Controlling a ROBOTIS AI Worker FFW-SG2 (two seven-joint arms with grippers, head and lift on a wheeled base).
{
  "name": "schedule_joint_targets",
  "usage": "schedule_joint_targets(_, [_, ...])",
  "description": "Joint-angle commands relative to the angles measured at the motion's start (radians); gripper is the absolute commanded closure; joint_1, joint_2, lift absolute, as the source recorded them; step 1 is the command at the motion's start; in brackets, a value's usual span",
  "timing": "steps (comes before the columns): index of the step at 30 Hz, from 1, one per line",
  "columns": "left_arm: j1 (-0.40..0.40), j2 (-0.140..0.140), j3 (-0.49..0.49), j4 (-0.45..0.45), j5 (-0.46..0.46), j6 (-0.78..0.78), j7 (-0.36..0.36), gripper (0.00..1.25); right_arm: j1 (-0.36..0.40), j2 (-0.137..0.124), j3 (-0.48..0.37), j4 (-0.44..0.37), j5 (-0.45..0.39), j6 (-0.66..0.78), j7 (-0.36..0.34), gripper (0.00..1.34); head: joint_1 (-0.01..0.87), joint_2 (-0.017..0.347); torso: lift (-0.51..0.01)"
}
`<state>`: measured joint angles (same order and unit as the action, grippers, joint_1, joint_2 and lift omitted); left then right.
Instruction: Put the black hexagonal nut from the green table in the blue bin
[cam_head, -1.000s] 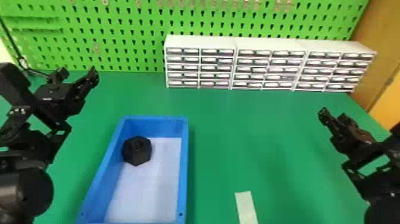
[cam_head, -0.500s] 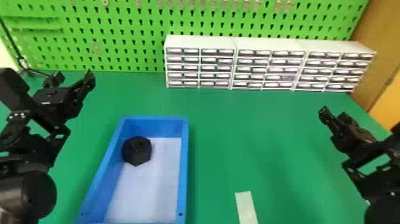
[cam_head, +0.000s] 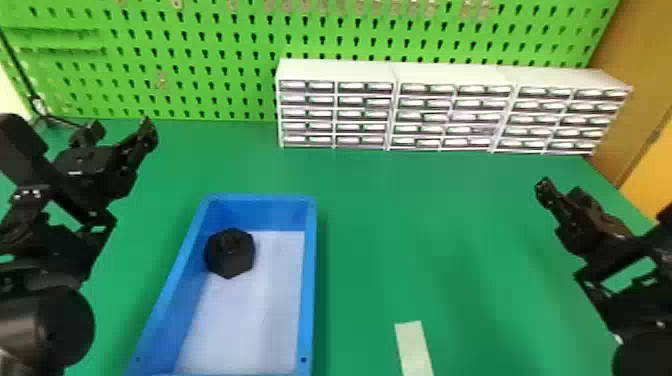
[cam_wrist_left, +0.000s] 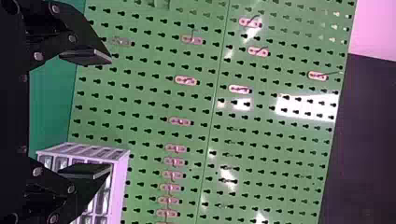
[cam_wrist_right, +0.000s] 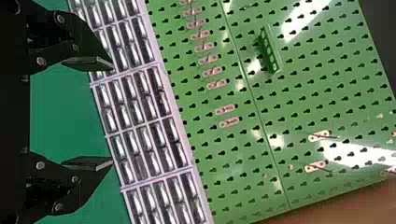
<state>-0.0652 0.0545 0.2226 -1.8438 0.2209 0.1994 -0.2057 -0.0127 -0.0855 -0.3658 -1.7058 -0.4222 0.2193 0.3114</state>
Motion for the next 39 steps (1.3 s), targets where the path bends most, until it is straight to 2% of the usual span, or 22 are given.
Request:
schedule_joint_targets(1, [0.001,0.001,-0.002,0.0,-0.003,0.0,0.005,0.43,-0.001,-0.002,0.004,-0.002,-0.004,0.0,0.0,0.54,0.692,0.008,-0.097])
schedule_joint_targets(39, [0.002,-0.001,-0.008,0.002,0.012,0.0,0.023,0.43,-0.016,0.006,0.002,-0.026,0.01,0.0,0.0,0.54,0.692,0.008,-0.097])
